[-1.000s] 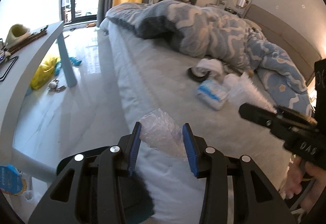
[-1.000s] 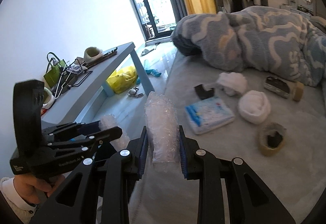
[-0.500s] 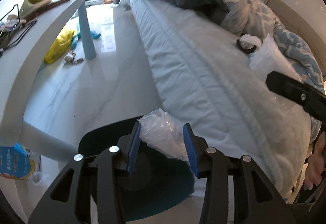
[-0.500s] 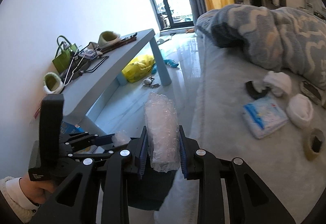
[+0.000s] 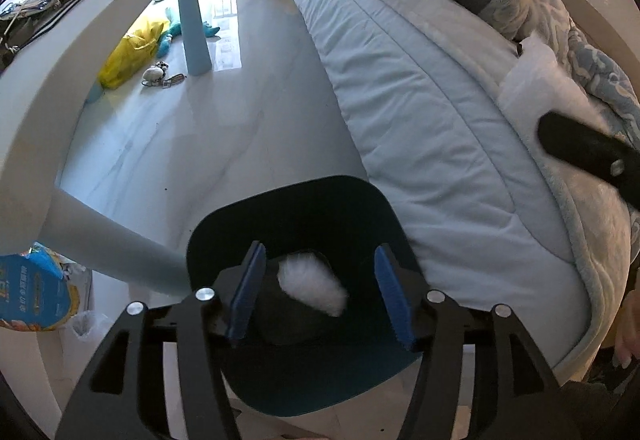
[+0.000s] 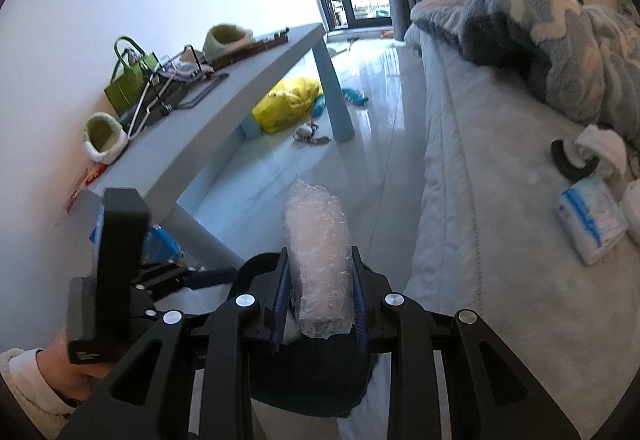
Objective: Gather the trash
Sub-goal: 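Open the right tool to drop the bubble wrap into the bin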
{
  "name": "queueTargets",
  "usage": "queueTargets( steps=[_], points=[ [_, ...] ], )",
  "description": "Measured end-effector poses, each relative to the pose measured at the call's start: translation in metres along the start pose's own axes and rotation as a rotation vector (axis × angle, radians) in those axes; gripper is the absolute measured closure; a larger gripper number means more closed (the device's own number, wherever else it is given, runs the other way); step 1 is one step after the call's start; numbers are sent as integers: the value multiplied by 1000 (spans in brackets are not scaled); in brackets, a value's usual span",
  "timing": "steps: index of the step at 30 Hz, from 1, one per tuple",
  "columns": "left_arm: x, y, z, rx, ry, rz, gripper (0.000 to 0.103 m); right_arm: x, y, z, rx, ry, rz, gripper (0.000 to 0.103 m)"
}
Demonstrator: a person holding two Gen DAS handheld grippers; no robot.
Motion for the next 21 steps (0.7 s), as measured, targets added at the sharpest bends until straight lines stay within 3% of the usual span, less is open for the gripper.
queueTargets(
  steps=[15,21],
  points=[
    [30,17,-66,-214,-27,-82,43,13,-20,55,141,-18,-14,75],
    [34,21,-81,-254,-37,-98,49,19,-29,77,194,-23,-20,75]
  ],
)
Point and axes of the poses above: each gripper's, at about its wrist camera, not at the fingertips, and z roughly the way its jaws point, x to its left, y to its top, the point moved 1 cm from there along z, roughly the way its jaws point, and after that the axes turned 1 degree about y, right-handed, at the moved point
